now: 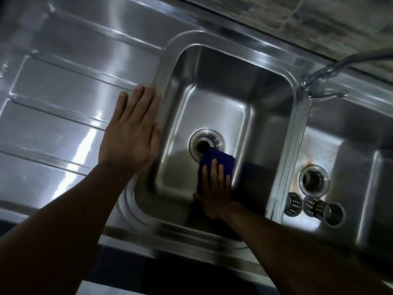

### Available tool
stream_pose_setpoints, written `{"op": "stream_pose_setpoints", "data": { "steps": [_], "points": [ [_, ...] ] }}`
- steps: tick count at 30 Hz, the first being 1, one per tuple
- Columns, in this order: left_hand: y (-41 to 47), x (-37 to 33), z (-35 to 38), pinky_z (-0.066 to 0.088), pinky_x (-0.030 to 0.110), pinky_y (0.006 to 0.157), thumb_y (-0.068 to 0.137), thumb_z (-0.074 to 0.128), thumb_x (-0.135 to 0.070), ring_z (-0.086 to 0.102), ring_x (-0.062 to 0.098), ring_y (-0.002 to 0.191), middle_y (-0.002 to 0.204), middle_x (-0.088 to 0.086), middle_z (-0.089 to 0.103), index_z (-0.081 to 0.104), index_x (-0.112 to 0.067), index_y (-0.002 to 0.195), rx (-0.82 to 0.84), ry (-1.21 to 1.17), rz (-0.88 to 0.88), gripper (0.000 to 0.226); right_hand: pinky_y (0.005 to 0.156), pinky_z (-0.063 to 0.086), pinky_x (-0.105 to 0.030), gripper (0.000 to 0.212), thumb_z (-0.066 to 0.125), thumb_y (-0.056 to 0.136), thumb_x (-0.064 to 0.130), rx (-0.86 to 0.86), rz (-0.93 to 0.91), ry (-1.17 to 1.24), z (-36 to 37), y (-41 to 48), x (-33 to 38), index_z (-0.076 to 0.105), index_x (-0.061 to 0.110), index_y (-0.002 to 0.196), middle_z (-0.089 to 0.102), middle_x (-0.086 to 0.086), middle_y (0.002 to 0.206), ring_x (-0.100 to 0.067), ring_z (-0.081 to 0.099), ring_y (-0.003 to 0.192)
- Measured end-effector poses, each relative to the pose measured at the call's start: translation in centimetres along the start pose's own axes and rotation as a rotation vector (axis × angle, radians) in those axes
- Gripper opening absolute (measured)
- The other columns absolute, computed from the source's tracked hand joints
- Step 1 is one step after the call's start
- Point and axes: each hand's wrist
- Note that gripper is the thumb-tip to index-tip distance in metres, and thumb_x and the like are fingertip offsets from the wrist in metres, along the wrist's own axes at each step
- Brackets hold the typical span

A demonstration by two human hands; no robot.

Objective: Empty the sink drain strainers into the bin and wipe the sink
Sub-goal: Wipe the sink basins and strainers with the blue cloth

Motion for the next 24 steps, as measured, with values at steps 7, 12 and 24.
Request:
{"op": "stream_pose_setpoints", "data": {
  "steps": [7, 12, 24],
  "points": [
    [0.2, -0.2, -0.2, 0.016, 0.056, 0.124, 0.101, 0.033, -0.022, 0.016, 0.032, 0.156, 0.166, 0.018, 0.021, 0.027, -0.001, 0.156, -0.01, -0.003, 0.012, 0.06, 0.125, 0.009, -0.051, 0.065, 0.03, 0.099, 0.032, -0.174, -0.743, -0.309, -3.6, 3.2, 2.8, 0.012, 0.021, 0.161, 0.0, -0.007, 0.169, -0.031, 0.006, 0.156],
    [0.2, 0.1, 0.1, 0.015, 0.054, 0.126, 0.104, 0.029, -0.031, 0.013, 0.029, 0.157, 0.166, 0.015, 0.019, 0.028, -0.004, 0.156, -0.007, -0.015, 0.005, 0.059, 0.124, 0.006, -0.05, 0.068, 0.036, 0.101, 0.043, -0.326, -0.365, -0.047, -7.3, 8.2, 4.4, 0.014, 0.02, 0.161, -0.003, -0.011, 0.168, -0.03, -0.002, 0.156],
    [0.1, 0.6, 0.7, 0.014, 0.052, 0.126, 0.105, 0.028, -0.03, 0.013, 0.026, 0.157, 0.167, 0.012, 0.02, 0.027, -0.006, 0.157, -0.036, 0.011, 0.023, 0.058, 0.124, 0.011, -0.052, 0.076, 0.043, 0.1, 0.042, -0.457, 0.369, 0.249, -6.2, 6.8, -1.3, 0.009, 0.013, 0.161, -0.001, -0.02, 0.167, -0.035, 0.006, 0.155]
  ]
}}
Point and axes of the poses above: each hand's wrist, its own y-axis towards the middle knuckle, its own z-axis out of the palm, x = y × z
